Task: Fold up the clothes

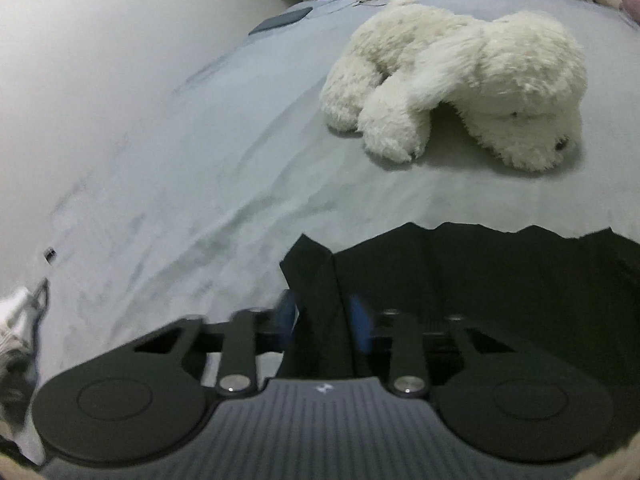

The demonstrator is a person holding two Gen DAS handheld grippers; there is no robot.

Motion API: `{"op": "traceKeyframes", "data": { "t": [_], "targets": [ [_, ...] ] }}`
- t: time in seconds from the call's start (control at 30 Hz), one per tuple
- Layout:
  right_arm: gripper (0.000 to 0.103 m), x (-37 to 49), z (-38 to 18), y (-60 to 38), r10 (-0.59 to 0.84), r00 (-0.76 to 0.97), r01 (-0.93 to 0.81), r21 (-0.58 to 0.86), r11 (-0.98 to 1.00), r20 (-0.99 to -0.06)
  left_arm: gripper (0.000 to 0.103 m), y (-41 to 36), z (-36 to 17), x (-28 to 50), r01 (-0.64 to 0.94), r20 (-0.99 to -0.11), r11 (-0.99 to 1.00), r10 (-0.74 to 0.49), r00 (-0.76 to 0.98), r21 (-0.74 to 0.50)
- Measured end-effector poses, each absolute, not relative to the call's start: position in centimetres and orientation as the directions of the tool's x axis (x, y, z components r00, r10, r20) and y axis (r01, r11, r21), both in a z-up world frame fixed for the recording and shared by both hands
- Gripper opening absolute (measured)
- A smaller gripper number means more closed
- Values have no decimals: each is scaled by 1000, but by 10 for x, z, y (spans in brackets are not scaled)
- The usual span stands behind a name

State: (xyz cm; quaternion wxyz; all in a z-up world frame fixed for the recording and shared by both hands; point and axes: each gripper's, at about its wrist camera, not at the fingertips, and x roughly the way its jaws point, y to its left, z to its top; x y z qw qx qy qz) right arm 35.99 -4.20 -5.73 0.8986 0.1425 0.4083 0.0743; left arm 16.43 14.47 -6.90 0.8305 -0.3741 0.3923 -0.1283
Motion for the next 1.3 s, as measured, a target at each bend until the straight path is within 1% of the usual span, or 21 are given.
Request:
{"op": "traceKeyframes", "data": {
  "t": [0.03,0.07,0.1,0.2,0.4,0.57,0.7,0.8,0.9,1.03,1.07,1.1,1.13,1.2,1.23,1.3],
  "targets": [
    [10,360,-58,-40,242,656,-21,304,953,-715,33,144,-70,164,-75,-545,685,-502,672,-724],
    [8,359,-57,-41,240,665,-22,303,953,-707,16,143,-71,164,-71,-538,685,-500,679,-725],
    [7,358,-56,-41,239,674,-24,303,953,-699,3,143,-73,163,-68,-532,682,-499,684,-728],
    [6,353,-49,-47,242,705,-24,319,947,-666,3,145,-70,160,-46,-491,662,-504,710,-748],
    [6,337,-21,-78,265,773,-18,398,917,-576,3,135,-36,151,129,-381,694,-531,757,-709],
    [6,312,-6,-110,269,816,-6,458,889,-511,3,117,-21,146,253,-347,710,-582,735,-657],
    [6,291,-8,-136,253,836,24,494,869,-487,2,103,-19,140,333,-337,691,-644,687,-642],
    [6,275,-17,-153,235,847,61,527,848,-477,2,93,-23,137,381,-349,679,-683,641,-628],
    [6,256,-30,-171,212,853,106,556,824,-476,2,81,-29,133,418,-385,672,-714,585,-612],
    [6,237,-58,-190,175,836,190,574,797,-519,2,63,-40,128,461,-448,668,-739,502,-585],
    [8,234,-67,-195,166,828,215,578,787,-535,2,59,-43,127,471,-470,670,-741,481,-574],
    [14,231,-74,-199,164,820,236,585,776,-548,2,55,-45,126,481,-490,672,-740,460,-563],
    [16,229,-79,-202,167,816,250,598,762,-554,3,51,-47,125,490,-507,674,-739,445,-553],
    [16,226,-84,-210,184,824,260,646,718,-536,4,46,-48,124,504,-531,683,-730,431,-529],
    [17,224,-87,-214,193,828,264,669,695,-527,5,45,-49,125,508,-532,686,-727,435,-522],
    [19,221,-92,-221,204,836,272,708,651,-509,19,44,-49,128,516,-525,685,-727,442,-514]
  ]
}}
